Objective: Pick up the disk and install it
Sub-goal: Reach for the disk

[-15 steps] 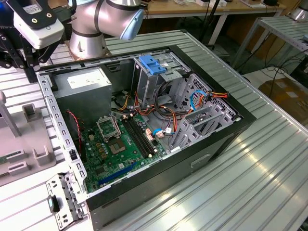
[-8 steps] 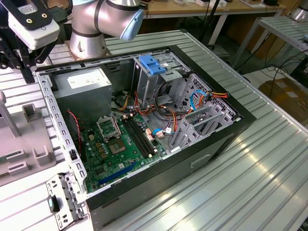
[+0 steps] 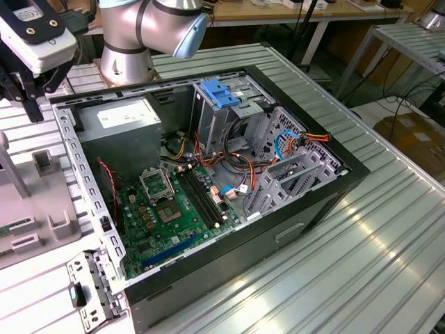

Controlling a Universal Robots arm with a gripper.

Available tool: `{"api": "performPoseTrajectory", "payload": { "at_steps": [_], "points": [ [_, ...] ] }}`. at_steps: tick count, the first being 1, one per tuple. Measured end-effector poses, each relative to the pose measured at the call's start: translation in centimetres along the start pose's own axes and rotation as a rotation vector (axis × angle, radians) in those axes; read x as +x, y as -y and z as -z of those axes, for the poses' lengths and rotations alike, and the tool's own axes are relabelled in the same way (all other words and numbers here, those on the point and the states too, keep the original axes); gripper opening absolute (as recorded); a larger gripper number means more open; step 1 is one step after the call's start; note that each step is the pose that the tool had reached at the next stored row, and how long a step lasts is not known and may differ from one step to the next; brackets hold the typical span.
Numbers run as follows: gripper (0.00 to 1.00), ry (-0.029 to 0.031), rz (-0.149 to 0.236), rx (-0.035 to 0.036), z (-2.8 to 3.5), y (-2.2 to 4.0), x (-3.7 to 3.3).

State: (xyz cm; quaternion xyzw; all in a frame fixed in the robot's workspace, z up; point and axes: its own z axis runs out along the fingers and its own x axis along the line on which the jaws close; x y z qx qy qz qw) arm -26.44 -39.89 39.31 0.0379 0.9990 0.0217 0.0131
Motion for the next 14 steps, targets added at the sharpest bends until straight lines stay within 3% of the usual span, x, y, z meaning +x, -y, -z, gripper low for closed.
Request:
{"api": "performPoseTrajectory", "payload": {
  "at_steps": [10, 14],
  "points": [
    [0.11, 0.0000, 0.000, 0.0000, 0.02, 0.07, 0.99],
    [0.11, 0.0000, 0.000, 0.0000, 0.02, 0.13, 1.69]
  ]
}}
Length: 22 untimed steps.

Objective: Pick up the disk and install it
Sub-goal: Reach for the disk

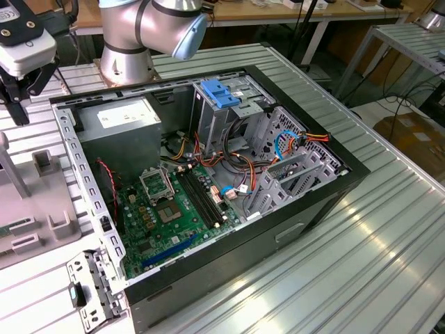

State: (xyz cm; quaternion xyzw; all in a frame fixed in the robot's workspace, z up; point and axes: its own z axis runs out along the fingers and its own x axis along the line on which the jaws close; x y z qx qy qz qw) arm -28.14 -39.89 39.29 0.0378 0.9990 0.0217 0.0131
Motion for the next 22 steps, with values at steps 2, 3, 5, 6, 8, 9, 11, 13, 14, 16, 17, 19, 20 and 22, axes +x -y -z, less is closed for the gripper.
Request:
{"api": "performPoseTrajectory", "payload": {
  "at_steps": [2, 3, 5, 6, 8, 9, 11, 13, 14, 16, 17, 19, 20, 22],
  "points": [
    [0.11, 0.0001, 0.000, 0.0000, 0.00, 0.02, 0.20],
    [0.11, 0.0000, 0.000, 0.0000, 0.00, 0.02, 0.31],
    [0.11, 0.0000, 0.000, 0.0001, -0.01, 0.05, 0.62],
    [0.11, 0.0000, 0.000, 0.0005, -0.02, 0.05, 0.68],
    [0.11, 0.0004, 0.000, 0.0051, -0.02, 0.05, 0.79],
    [0.11, 0.0009, 0.000, 0.0116, -0.03, 0.06, 0.82],
    [0.11, 0.0029, 0.001, 0.0380, -0.04, 0.07, 0.91],
    [0.11, 0.0043, 0.001, 0.0570, -0.06, 0.07, 0.95],
    [0.11, 0.0046, 0.002, 0.0593, -0.07, 0.08, 0.96],
    [0.11, 0.0045, 0.002, 0.0598, -0.07, 0.08, 0.96],
    [0.11, 0.0045, 0.002, 0.0599, -0.07, 0.08, 0.96],
    [0.11, 0.0045, 0.002, 0.0603, -0.07, 0.08, 0.96],
    [0.11, 0.0046, 0.002, 0.0603, -0.07, 0.08, 0.96],
    [0.11, 0.0046, 0.002, 0.0604, -0.07, 0.08, 0.96]
  ]
}}
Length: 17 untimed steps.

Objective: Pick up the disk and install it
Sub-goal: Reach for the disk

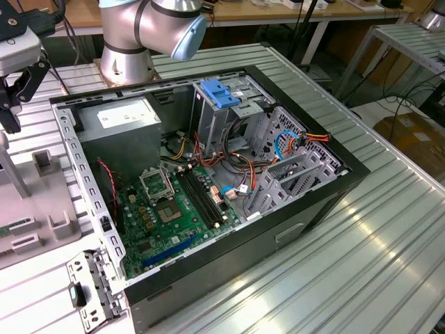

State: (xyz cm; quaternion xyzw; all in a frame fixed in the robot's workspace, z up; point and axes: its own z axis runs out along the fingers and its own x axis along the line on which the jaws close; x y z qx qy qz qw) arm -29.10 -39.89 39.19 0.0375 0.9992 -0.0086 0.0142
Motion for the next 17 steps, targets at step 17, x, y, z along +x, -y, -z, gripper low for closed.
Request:
{"api": "performPoseTrajectory", "payload": {
  "at_steps": [17],
  "points": [
    [0.11, -0.0383, 0.000, -0.0006, -0.14, 0.03, 0.54]
  ]
}}
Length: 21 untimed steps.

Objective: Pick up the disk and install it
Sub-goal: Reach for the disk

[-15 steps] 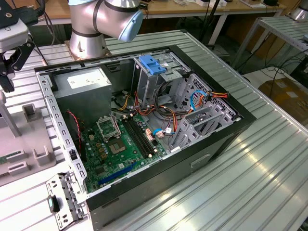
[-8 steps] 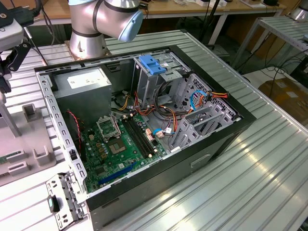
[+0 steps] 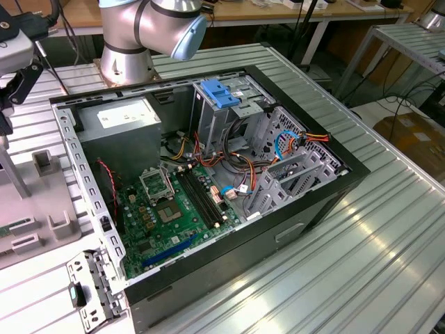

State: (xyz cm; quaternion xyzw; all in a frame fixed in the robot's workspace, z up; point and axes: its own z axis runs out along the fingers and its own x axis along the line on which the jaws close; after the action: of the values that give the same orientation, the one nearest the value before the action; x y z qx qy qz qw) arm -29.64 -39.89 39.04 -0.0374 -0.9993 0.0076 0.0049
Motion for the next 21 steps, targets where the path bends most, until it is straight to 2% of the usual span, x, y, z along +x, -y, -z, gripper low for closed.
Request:
{"api": "performPoseTrajectory", "payload": {
  "at_steps": [3, 11, 21],
  "points": [
    [0.11, -0.0003, 0.000, 0.0000, -0.02, 0.01, 0.17],
    [0.11, -0.0002, 0.000, 0.0000, -0.21, 0.15, 2.08],
    [0.11, -0.0003, 0.000, 0.0000, -0.38, 0.23, 3.17]
  ]
}}
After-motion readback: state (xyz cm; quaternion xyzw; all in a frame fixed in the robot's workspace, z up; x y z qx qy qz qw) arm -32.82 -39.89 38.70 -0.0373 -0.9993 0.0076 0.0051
